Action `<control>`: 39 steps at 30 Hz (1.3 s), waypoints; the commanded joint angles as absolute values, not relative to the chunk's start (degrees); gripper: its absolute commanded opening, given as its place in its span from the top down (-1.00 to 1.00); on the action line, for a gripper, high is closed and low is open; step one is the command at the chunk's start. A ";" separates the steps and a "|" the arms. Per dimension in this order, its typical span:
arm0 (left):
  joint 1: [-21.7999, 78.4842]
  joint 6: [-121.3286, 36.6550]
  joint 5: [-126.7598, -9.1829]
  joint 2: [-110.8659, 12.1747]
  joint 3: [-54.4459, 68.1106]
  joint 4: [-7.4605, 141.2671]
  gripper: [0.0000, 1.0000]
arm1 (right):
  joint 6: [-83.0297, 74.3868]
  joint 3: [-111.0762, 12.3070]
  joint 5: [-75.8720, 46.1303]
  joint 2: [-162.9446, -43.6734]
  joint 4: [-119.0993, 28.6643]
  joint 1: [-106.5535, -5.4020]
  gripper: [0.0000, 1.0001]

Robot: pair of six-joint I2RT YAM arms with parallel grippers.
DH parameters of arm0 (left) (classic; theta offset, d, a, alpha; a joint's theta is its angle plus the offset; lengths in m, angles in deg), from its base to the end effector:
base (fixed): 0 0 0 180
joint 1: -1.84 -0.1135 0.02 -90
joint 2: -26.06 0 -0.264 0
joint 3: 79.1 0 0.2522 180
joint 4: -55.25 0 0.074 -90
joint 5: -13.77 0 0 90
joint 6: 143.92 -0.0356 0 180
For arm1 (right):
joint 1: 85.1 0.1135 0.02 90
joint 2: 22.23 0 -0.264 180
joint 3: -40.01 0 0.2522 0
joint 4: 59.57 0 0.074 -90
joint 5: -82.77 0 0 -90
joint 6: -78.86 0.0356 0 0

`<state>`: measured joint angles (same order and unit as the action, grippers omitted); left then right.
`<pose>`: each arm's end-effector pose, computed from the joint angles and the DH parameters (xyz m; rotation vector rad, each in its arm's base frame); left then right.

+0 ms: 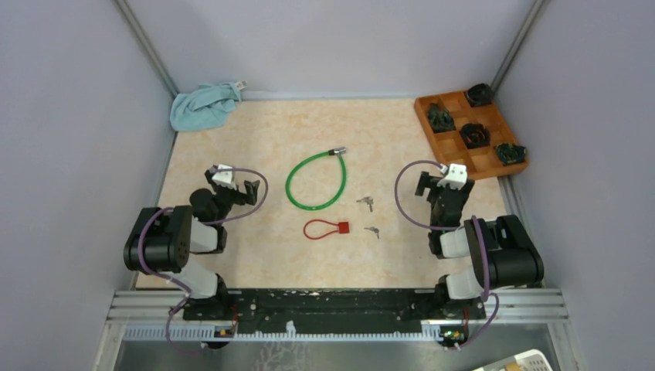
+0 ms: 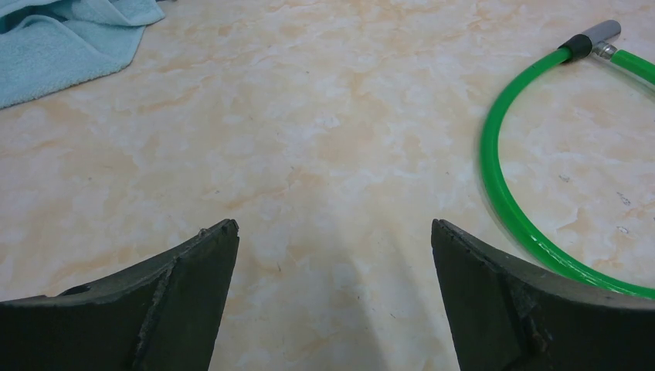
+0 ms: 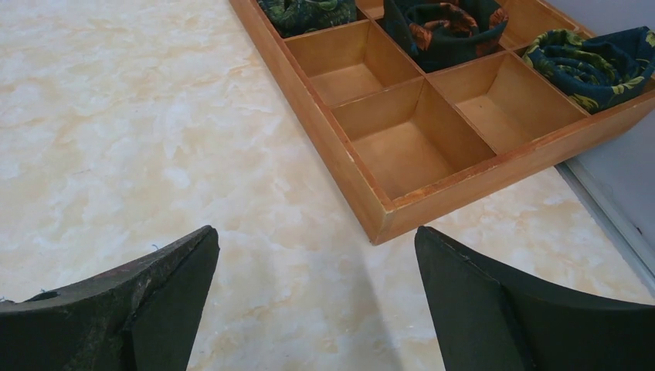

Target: Unlock with the key

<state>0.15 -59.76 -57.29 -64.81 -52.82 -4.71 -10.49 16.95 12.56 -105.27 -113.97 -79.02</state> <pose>0.2398 -0.0045 0.1410 0.3098 1.6207 -0.1727 0.2212 0.0114 0.1467 0.1822 1.6562 -0.1990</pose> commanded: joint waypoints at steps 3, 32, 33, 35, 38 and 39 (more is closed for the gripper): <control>0.35 -59.73 -57.39 -65.11 -52.15 -5.79 -0.99 | -8.65 16.28 15.55 -105.32 -116.84 -79.78 -0.98; 0.15 -68.52 -40.61 -68.71 -1.32 78.11 -0.99 | 6.83 -15.13 -9.42 -97.50 -57.34 -66.79 -0.84; 0.39 -68.74 -41.17 -68.88 -0.04 79.26 -0.99 | 7.34 -15.38 -9.83 -98.84 -57.33 -65.56 -0.81; 0.56 -69.71 -42.74 -69.55 4.51 82.13 -0.99 | 7.82 -14.97 -9.53 -100.77 -57.88 -62.82 -0.77; 0.55 -70.46 -44.33 -70.61 11.57 85.89 -0.99 | 9.57 -14.08 -9.24 -102.96 -58.34 -59.91 -0.65; 0.60 -70.61 -43.93 -70.85 12.81 86.76 -0.99 | 10.26 -13.56 -9.27 -103.52 -58.83 -59.21 -0.61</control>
<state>0.26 -68.68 -43.39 -70.91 4.64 82.66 7.98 -12.86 -8.07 -101.93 -58.50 -61.79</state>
